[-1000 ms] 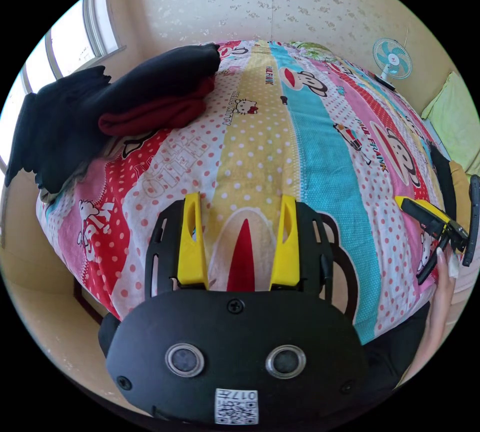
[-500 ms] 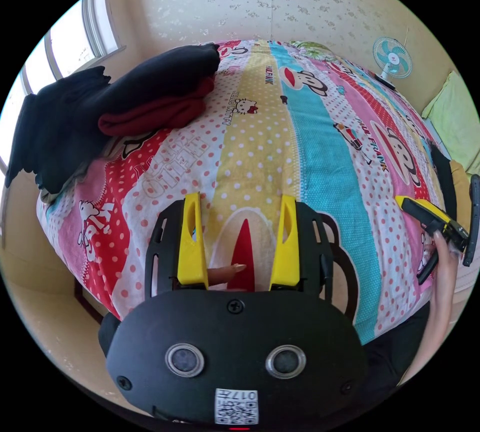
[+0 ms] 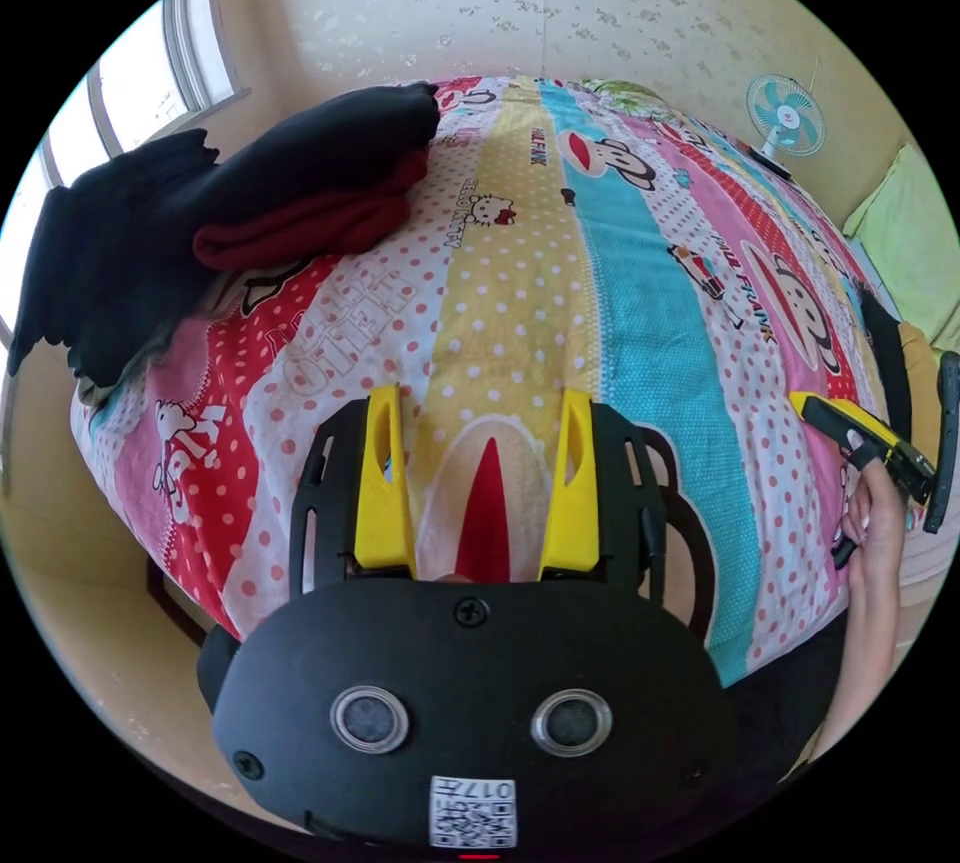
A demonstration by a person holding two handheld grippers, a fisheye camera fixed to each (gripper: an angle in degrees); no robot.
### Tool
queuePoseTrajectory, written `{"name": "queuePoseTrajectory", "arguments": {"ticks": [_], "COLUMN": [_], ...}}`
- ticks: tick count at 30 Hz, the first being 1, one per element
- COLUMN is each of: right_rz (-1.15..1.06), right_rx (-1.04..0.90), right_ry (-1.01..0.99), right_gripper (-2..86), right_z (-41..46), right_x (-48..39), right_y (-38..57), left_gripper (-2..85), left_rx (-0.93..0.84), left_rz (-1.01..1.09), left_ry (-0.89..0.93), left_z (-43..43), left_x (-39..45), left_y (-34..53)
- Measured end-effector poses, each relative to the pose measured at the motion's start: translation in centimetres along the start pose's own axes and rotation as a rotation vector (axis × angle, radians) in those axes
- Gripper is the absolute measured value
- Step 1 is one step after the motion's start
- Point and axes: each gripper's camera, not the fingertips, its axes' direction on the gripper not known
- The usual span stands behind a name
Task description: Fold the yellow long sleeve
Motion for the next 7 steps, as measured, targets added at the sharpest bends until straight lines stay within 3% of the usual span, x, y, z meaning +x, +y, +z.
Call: {"name": "queuePoseTrajectory", "arguments": {"ticks": [4,7], "right_rz": [-0.021,-0.127], "right_rx": [0.007,0.025], "right_ry": [-0.027,-0.05], "right_gripper": [17.6,16.6], "right_z": [-1.0,-1.5], "right_x": [-0.2,-1.8], "right_y": [-0.1,0.7], "left_gripper": [14.2,11.8], "left_rx": [-0.045,0.201], "left_rz": [-0.059,-0.154], "left_ry": [0.043,0.145], "left_z": [-1.7,-7.3], "left_x": [-2.6,-7.9], "left_y": [-0.6,2.4]}}
